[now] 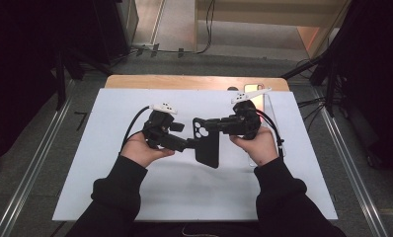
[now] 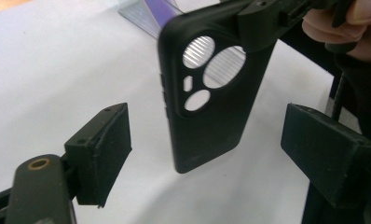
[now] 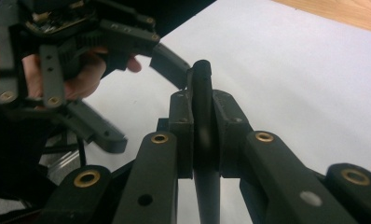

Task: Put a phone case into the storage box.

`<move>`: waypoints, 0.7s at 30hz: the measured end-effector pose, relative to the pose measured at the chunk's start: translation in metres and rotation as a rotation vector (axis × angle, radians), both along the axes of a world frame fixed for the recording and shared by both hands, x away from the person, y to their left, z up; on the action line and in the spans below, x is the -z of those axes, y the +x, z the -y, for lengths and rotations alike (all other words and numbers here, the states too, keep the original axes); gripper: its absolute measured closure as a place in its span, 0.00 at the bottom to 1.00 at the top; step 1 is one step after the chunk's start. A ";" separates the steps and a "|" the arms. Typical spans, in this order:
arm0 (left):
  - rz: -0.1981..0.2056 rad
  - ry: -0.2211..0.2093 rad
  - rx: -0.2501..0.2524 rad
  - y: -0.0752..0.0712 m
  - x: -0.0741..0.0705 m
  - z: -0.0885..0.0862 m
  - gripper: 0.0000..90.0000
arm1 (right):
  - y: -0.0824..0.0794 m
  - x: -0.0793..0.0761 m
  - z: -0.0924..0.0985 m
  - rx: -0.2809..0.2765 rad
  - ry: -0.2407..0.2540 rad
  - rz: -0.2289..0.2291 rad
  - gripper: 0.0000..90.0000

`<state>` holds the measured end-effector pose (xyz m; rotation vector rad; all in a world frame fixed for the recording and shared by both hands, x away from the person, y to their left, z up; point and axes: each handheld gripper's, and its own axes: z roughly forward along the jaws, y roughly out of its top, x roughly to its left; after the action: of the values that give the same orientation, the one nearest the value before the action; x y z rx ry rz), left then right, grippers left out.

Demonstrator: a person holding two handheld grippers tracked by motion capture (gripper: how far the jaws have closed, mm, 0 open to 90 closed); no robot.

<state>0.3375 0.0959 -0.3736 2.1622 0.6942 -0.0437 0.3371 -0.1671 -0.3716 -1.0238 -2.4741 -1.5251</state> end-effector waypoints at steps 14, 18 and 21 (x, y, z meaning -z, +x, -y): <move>0.021 -0.003 0.087 -0.005 0.004 -0.003 0.21 | -0.004 0.001 -0.001 -0.145 0.019 0.005 0.86; 0.020 -0.016 0.119 -0.004 0.005 -0.003 0.29 | -0.005 0.003 -0.005 -0.191 0.034 -0.006 0.86; 0.004 -0.040 0.141 -0.004 0.007 -0.004 0.39 | -0.006 0.004 -0.008 -0.215 0.049 -0.020 0.86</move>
<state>0.3335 0.1001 -0.3807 2.1689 0.5334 -0.1263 0.3313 -0.1587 -0.3756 -0.7336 -2.4282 -1.4923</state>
